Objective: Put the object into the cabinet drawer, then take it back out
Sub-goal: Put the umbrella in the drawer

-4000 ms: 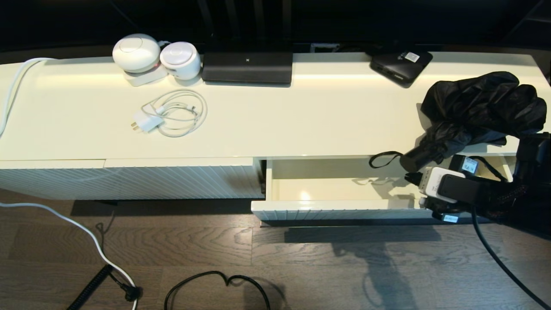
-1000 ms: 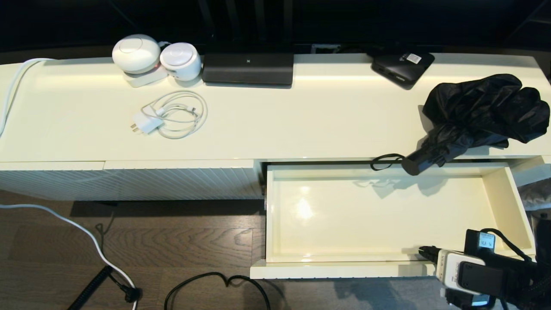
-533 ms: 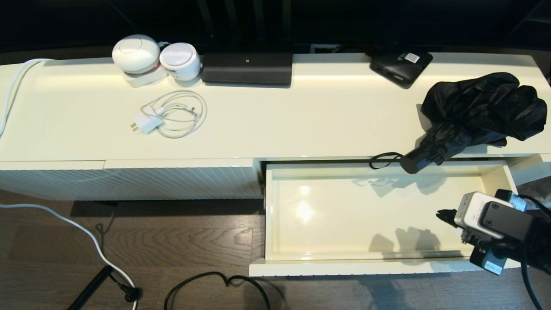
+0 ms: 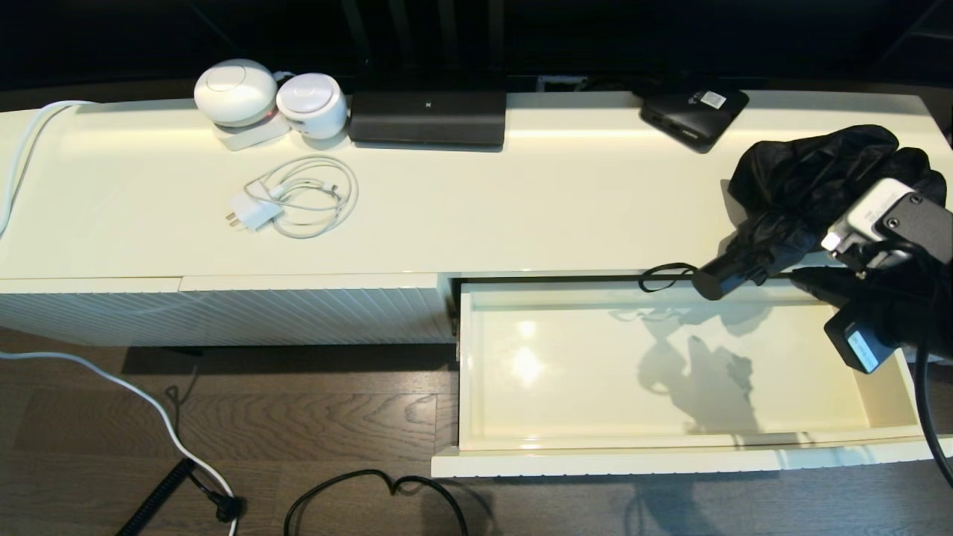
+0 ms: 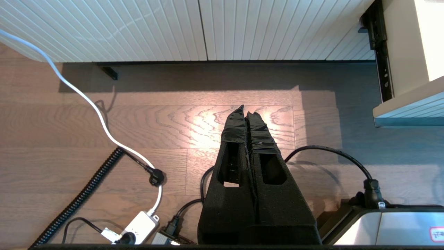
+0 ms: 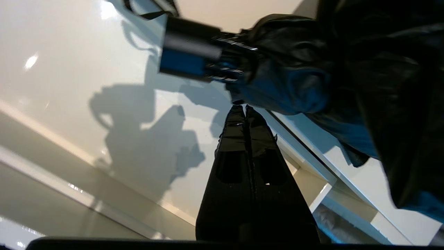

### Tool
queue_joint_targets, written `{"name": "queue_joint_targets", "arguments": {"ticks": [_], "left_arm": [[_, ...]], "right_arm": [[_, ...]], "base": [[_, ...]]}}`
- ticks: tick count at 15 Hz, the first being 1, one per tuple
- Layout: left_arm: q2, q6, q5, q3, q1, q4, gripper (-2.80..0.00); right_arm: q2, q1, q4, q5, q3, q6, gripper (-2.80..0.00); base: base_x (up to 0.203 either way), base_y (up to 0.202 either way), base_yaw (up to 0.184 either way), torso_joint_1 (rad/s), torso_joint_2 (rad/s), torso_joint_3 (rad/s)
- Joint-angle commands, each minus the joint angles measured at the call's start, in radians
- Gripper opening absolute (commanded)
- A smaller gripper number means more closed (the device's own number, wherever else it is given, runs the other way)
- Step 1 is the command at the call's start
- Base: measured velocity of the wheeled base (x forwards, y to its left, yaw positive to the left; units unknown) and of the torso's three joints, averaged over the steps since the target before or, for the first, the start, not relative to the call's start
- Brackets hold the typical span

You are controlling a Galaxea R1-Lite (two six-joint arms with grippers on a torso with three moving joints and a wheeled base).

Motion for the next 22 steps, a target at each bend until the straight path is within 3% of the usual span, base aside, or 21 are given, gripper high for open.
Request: {"name": "queue_joint_targets", "arguments": {"ticks": [1, 3, 6, 10, 14, 20, 22], "left_arm": [[-0.001, 0.0, 0.0, 0.0, 0.0, 0.0, -2.8], [-0.001, 0.0, 0.0, 0.0, 0.0, 0.0, -2.8], [-0.001, 0.0, 0.0, 0.0, 0.0, 0.0, -2.8], [-0.001, 0.0, 0.0, 0.0, 0.0, 0.0, -2.8], [-0.003, 0.0, 0.0, 0.0, 0.0, 0.0, -2.8], [-0.001, 0.0, 0.0, 0.0, 0.0, 0.0, -2.8], [-0.003, 0.0, 0.0, 0.0, 0.0, 0.0, -2.8]], "right_arm": [[0.042, 0.003, 0.009, -0.037, -0.078, 0.079, -2.8], [0.072, 0.004, 0.035, -0.097, -0.18, 0.208, -2.8], [0.098, 0.016, 0.214, -0.19, -0.381, 0.393, -2.8], [0.129, 0.07, 0.559, -0.289, -0.648, 0.824, -2.8], [0.19, 0.135, 0.813, -0.395, -0.773, 1.255, -2.8], [0.301, 0.141, 1.062, -0.422, -0.942, 1.717, -2.8], [0.325, 0.143, 1.08, -0.421, -0.972, 1.812, -2.8]], "base": [[0.0, 0.0, 0.0, 0.0, 0.0, 0.0], [0.0, 0.0, 0.0, 0.0, 0.0, 0.0], [0.0, 0.0, 0.0, 0.0, 0.0, 0.0], [0.0, 0.0, 0.0, 0.0, 0.0, 0.0], [0.0, 0.0, 0.0, 0.0, 0.0, 0.0], [0.0, 0.0, 0.0, 0.0, 0.0, 0.0], [0.0, 0.0, 0.0, 0.0, 0.0, 0.0]]}}
